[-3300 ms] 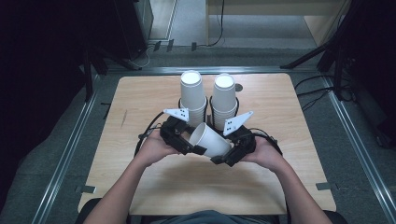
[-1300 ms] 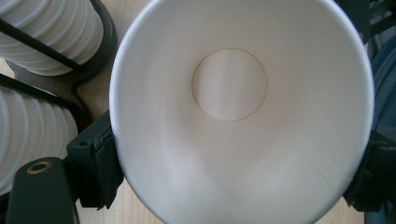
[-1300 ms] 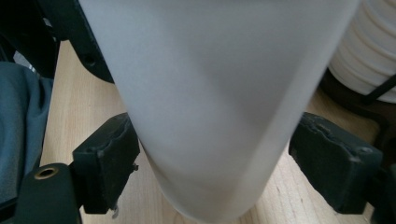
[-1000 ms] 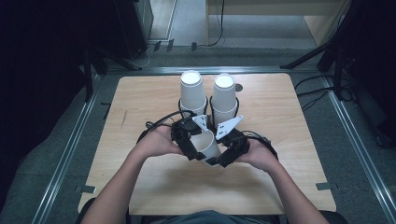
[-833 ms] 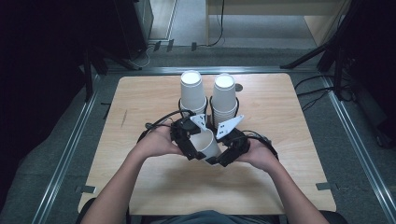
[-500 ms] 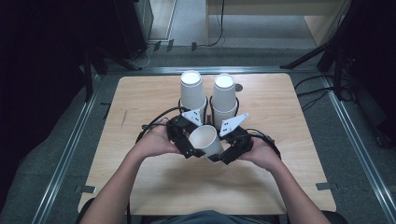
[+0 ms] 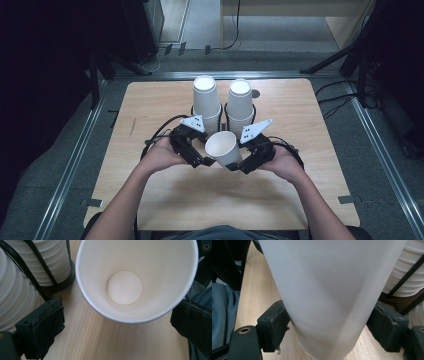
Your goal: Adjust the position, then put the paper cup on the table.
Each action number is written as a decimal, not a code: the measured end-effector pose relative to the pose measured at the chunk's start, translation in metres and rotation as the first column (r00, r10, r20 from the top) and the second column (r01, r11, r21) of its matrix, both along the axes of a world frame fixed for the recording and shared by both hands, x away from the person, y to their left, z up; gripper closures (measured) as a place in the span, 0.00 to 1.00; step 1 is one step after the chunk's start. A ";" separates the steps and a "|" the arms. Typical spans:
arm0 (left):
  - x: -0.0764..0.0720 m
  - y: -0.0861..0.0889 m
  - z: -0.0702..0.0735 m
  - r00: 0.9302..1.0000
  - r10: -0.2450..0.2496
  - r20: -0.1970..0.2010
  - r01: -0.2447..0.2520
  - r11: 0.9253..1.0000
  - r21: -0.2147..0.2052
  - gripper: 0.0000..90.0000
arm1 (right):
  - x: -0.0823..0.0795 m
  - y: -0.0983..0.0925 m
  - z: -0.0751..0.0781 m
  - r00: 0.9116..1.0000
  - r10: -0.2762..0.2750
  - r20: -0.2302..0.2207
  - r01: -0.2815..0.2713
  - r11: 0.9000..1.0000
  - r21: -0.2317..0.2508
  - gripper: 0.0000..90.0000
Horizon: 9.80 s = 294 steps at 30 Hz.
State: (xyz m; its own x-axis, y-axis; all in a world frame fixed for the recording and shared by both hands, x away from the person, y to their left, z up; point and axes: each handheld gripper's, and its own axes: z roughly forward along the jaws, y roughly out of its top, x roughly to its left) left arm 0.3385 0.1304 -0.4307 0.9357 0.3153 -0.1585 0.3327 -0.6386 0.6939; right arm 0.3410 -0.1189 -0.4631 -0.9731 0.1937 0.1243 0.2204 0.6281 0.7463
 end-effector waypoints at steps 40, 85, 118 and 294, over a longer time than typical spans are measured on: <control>-0.005 -0.016 -0.007 1.000 0.008 0.006 -0.007 0.984 -0.175 0.14 | -0.003 0.007 -0.002 0.999 -0.009 -0.041 0.010 1.000 0.022 0.16; 0.004 0.041 -0.015 0.994 0.106 -0.001 -0.106 0.993 -0.051 0.13 | 0.012 -0.030 -0.009 0.978 -0.200 -0.064 0.194 0.977 -0.088 0.17; 0.026 0.121 -0.015 0.947 0.318 0.045 -0.318 0.948 -0.001 0.12 | 0.023 -0.035 -0.016 0.973 -0.231 -0.022 0.228 0.969 -0.095 0.22; 0.006 -0.026 -0.035 0.972 0.236 -0.010 -0.235 0.970 0.059 0.00 | 0.003 -0.034 -0.028 0.978 -0.207 0.015 0.206 0.961 -0.184 0.22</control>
State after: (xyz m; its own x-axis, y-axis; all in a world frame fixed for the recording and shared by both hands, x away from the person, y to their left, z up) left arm 0.3443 0.1047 -0.4661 0.8313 0.5354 -0.1492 0.4899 -0.5790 0.6518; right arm 0.3437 -0.1530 -0.4913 -0.9092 0.4100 0.0722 0.3626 0.6947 0.6212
